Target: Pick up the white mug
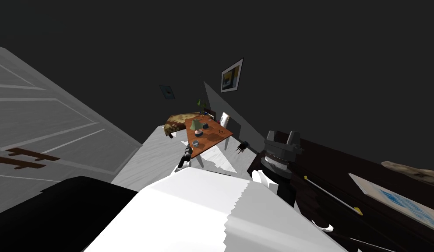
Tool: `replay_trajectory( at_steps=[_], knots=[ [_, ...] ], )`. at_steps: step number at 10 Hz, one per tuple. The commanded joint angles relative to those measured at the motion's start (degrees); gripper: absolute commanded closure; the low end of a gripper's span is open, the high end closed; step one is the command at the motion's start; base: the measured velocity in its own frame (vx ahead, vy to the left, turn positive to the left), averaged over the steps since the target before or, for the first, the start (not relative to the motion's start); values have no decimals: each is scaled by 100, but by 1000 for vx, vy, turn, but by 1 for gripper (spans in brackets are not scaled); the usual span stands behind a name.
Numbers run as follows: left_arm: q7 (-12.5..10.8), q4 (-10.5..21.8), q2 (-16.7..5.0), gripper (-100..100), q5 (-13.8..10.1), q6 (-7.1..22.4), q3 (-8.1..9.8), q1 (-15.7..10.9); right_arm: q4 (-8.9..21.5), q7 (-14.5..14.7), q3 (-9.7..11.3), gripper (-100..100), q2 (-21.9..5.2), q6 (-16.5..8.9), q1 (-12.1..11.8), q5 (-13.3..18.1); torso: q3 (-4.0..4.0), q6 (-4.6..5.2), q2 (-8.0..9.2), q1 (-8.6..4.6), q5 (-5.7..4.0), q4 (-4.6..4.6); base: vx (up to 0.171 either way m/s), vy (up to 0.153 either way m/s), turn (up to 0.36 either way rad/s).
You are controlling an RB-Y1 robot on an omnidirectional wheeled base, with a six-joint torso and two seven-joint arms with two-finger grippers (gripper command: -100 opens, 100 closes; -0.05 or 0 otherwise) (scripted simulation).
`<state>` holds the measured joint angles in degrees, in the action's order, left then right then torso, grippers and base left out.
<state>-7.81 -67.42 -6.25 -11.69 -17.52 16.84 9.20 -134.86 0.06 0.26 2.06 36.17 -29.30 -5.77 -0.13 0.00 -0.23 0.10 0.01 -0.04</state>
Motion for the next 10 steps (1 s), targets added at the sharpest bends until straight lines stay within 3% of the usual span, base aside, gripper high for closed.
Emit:
replay_trajectory(
  at_steps=[1,6,7,8,9,10],
  knots=[
    [29,179,171,-100,-47,114,-11,-91,0,0,0,0,0,0,0,0,0,0,0,0,0,0,65,42,-30],
    [42,479,754,-100,-139,266,-19,-242,0,0,0,0,0,0,0,0,-4,-1,-7,12,2,-2,69,55,-20],
    [32,395,685,-100,-132,264,-32,-185,0,0,0,0,0,0,0,0,-3,-1,-4,6,1,-1,26,17,-3],
    [32,386,697,0,-133,283,-33,-182,0,0,0,0,0,0,0,0,4,-2,9,-2,-1,1,6,4,0],
    [22,517,704,-100,-130,145,-40,-194,0,0,0,0,0,0,0,0,9,-1,17,-8,-2,3,109,43,-22],
    [26,486,698,-100,-132,206,-37,-198,0,0,0,0,0,0,0,0,-4,-1,-10,4,-1,-1,69,29,-10]
  ],
)
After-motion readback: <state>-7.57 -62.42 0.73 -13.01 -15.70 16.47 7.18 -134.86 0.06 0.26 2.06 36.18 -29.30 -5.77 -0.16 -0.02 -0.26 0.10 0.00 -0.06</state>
